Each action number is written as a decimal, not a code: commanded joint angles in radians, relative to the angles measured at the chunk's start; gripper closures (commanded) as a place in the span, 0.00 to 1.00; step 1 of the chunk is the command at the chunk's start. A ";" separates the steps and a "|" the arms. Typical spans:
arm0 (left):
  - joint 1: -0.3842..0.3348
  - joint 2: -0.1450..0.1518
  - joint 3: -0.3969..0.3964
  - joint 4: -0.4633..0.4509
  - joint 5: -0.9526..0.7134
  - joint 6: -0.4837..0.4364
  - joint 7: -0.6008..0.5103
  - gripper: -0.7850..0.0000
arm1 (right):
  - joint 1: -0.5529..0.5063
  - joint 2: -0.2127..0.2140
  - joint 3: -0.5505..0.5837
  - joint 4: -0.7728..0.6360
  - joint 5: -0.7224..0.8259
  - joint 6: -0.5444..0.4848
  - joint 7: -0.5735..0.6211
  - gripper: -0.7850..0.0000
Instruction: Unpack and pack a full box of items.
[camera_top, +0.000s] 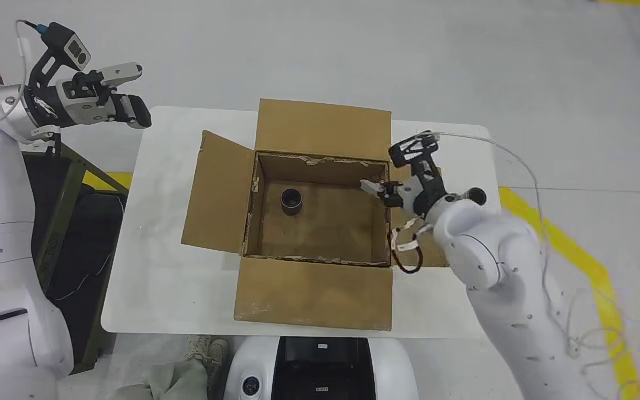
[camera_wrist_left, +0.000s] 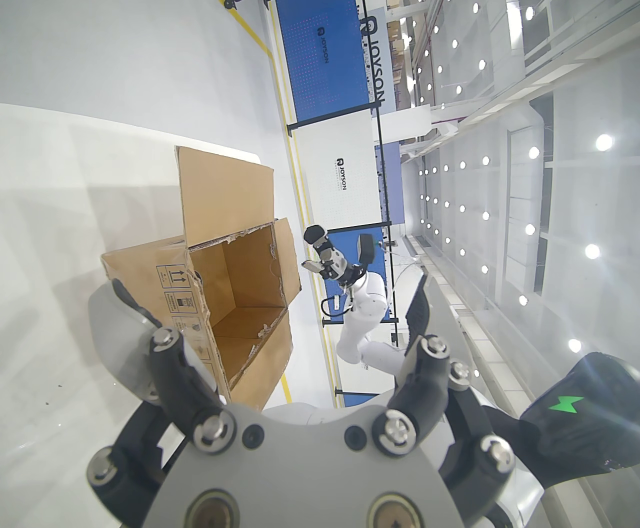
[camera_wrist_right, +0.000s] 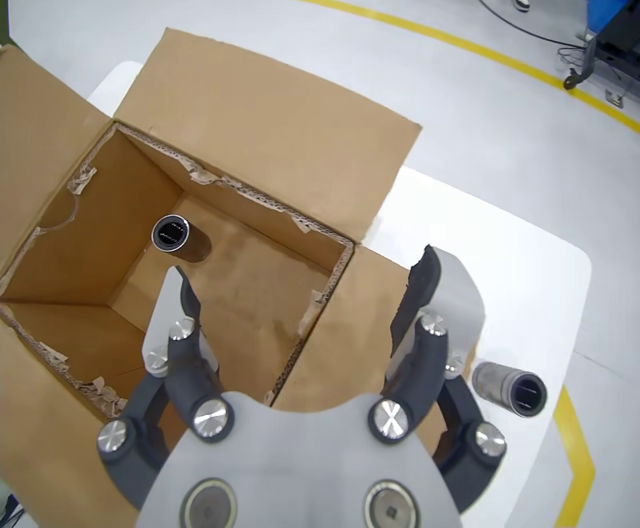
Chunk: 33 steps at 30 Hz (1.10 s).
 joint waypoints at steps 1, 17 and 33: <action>0.000 0.000 0.000 0.000 0.000 0.000 0.000 0.00 | 0.033 -0.007 -0.042 0.028 0.004 -0.002 0.011 0.04; 0.000 0.000 0.000 0.000 0.000 0.000 0.000 0.00 | 0.148 -0.049 -0.256 0.102 -0.003 -0.014 0.026 0.03; 0.000 0.000 0.000 0.000 0.000 0.000 0.000 0.00 | 0.305 -0.114 -0.414 0.351 0.089 -0.088 0.033 0.00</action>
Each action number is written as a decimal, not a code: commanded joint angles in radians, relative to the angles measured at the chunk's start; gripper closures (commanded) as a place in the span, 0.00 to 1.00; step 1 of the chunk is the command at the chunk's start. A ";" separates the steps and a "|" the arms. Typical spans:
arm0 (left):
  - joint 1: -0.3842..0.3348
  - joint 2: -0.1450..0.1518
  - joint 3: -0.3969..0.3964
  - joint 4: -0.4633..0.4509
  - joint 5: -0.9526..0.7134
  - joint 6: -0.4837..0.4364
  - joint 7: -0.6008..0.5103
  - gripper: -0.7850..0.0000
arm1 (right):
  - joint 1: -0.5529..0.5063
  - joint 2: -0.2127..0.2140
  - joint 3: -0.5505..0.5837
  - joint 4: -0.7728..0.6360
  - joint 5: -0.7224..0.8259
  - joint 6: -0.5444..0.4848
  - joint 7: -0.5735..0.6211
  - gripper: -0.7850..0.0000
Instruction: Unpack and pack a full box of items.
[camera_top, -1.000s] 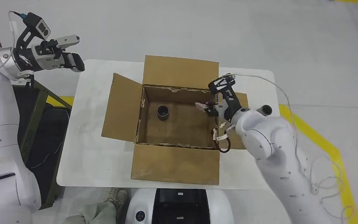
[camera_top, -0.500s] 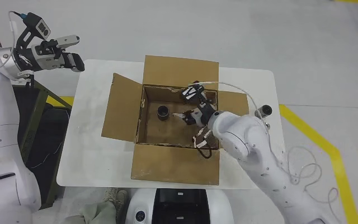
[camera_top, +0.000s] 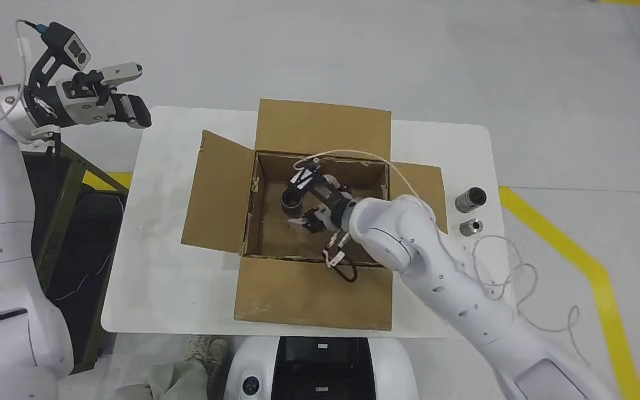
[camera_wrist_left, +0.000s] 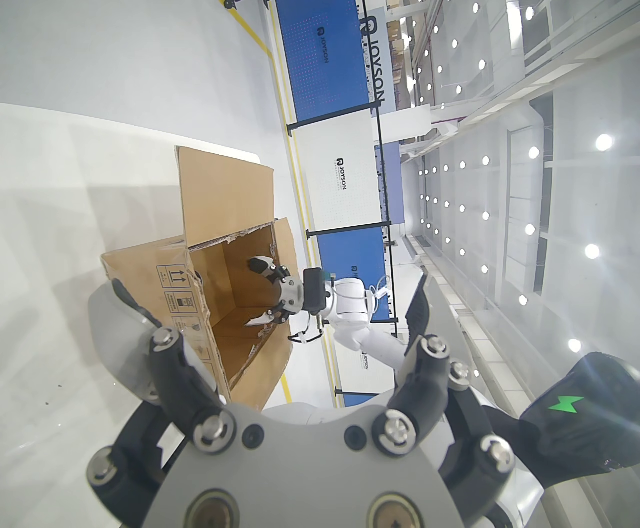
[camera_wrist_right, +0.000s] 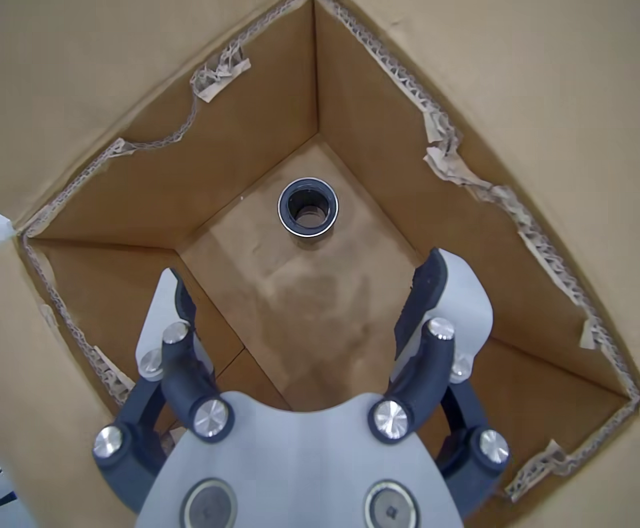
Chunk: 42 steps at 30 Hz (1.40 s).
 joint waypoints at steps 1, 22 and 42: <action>0.000 0.000 0.000 0.000 0.000 0.000 0.000 0.00 | 0.022 -0.009 -0.016 0.037 0.011 -0.003 -0.001 0.00; 0.000 0.000 0.000 0.000 0.000 0.000 0.000 0.00 | 0.179 -0.141 -0.191 0.384 0.016 0.059 -0.131 0.03; 0.000 0.000 0.000 0.000 0.000 0.000 0.000 0.00 | 0.200 -0.200 -0.190 0.531 0.050 0.008 -0.189 0.53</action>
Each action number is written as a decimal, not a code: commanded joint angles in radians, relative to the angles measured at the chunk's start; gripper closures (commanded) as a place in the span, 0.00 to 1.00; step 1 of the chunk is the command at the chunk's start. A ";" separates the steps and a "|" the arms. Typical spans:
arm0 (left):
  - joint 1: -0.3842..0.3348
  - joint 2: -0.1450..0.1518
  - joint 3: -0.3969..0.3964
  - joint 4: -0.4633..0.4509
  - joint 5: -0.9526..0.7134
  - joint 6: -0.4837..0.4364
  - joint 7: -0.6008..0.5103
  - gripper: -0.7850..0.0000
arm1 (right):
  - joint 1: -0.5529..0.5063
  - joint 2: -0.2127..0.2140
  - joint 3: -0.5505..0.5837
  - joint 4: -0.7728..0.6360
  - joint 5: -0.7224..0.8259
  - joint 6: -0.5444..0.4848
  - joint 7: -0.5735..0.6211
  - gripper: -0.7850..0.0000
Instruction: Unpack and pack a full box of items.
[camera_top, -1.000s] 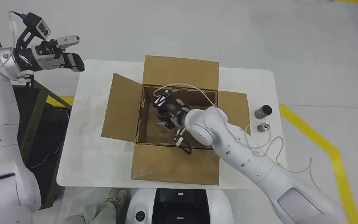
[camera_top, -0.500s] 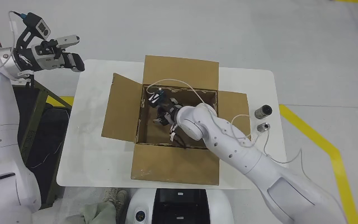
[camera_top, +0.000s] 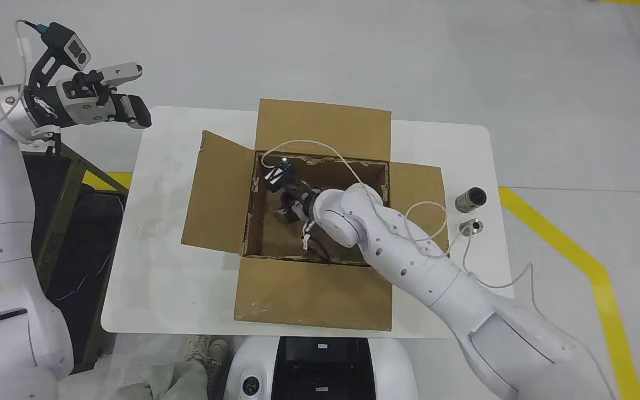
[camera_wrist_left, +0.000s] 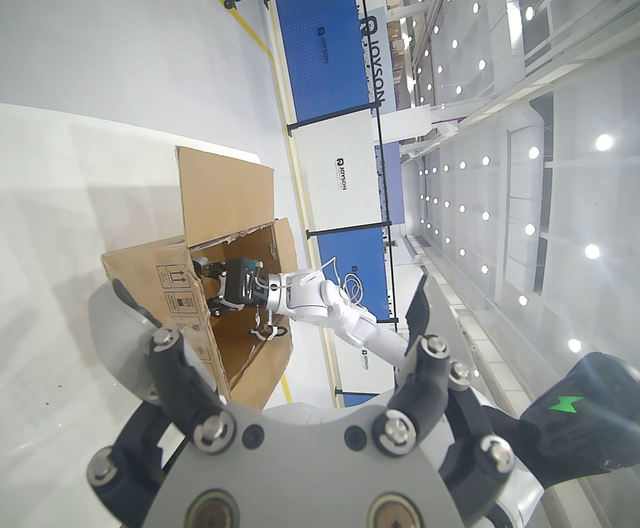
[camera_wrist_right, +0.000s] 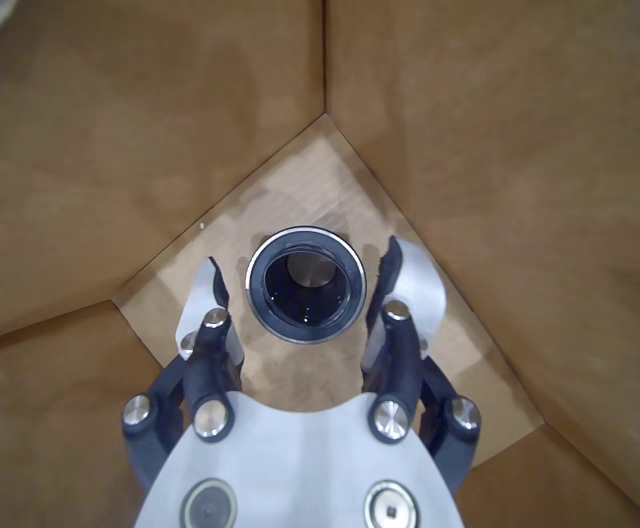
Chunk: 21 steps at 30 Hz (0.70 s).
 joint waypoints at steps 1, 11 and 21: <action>0.000 0.000 0.000 0.000 0.000 0.000 0.000 0.00 | -0.002 -0.001 0.009 0.005 0.003 -0.005 -0.003 0.59; 0.000 0.000 0.000 0.000 0.000 0.000 0.000 0.00 | -0.054 0.029 0.110 -0.115 0.012 -0.048 0.033 1.00; 0.000 0.000 0.000 0.000 0.000 0.000 0.000 0.00 | -0.224 0.098 0.275 -0.421 -0.047 -0.076 0.103 1.00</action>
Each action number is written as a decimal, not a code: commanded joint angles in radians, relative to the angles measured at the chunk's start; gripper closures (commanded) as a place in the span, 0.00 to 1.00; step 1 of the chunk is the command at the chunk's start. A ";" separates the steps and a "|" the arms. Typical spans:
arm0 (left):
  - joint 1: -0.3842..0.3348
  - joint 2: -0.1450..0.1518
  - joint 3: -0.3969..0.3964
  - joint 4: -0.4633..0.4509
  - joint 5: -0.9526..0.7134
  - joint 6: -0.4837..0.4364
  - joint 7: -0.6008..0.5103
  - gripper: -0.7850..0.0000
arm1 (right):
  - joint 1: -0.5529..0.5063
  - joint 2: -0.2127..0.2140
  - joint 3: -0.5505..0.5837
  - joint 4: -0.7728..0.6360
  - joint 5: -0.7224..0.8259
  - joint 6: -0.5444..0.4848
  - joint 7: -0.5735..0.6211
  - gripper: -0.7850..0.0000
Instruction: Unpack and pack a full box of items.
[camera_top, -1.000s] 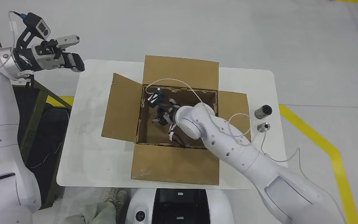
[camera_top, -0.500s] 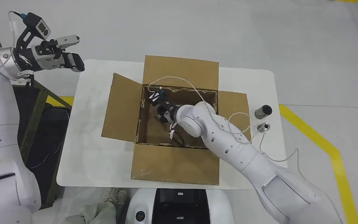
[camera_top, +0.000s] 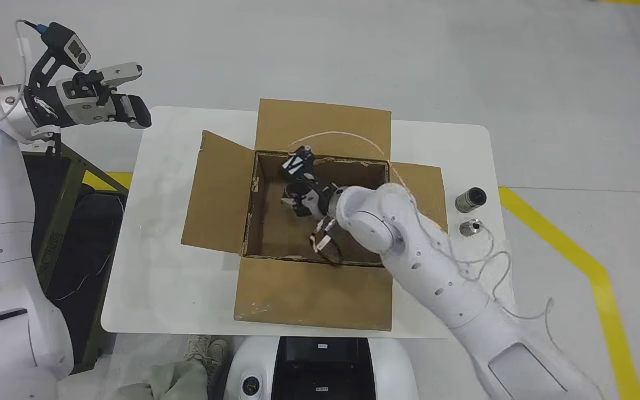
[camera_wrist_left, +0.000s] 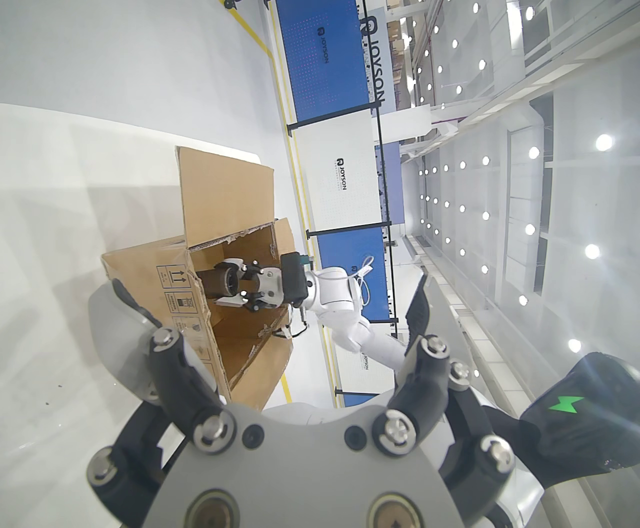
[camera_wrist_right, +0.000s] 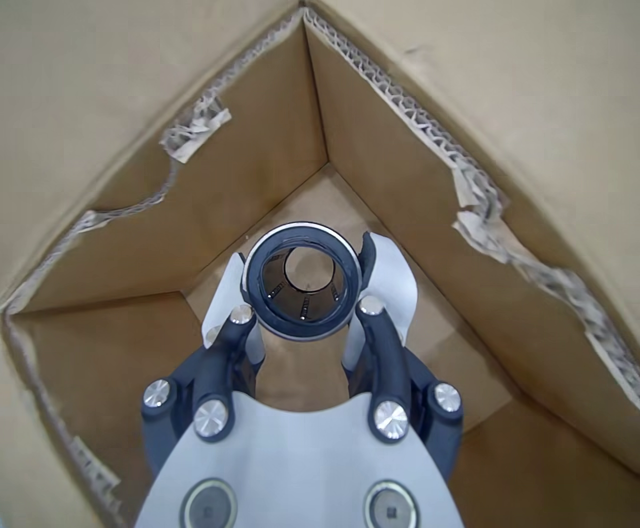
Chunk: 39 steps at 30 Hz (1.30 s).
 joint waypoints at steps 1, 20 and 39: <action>0.000 0.000 0.000 0.000 0.000 0.000 0.000 0.00 | -0.039 0.012 0.031 -0.069 -0.012 -0.007 0.010 1.00; 0.000 0.000 0.000 0.000 0.000 0.000 0.000 0.00 | -0.276 0.082 0.286 -0.473 -0.022 -0.050 0.061 1.00; 0.000 0.000 0.000 0.000 0.000 0.000 0.000 0.00 | -0.509 0.131 0.594 -0.667 0.054 -0.042 0.036 1.00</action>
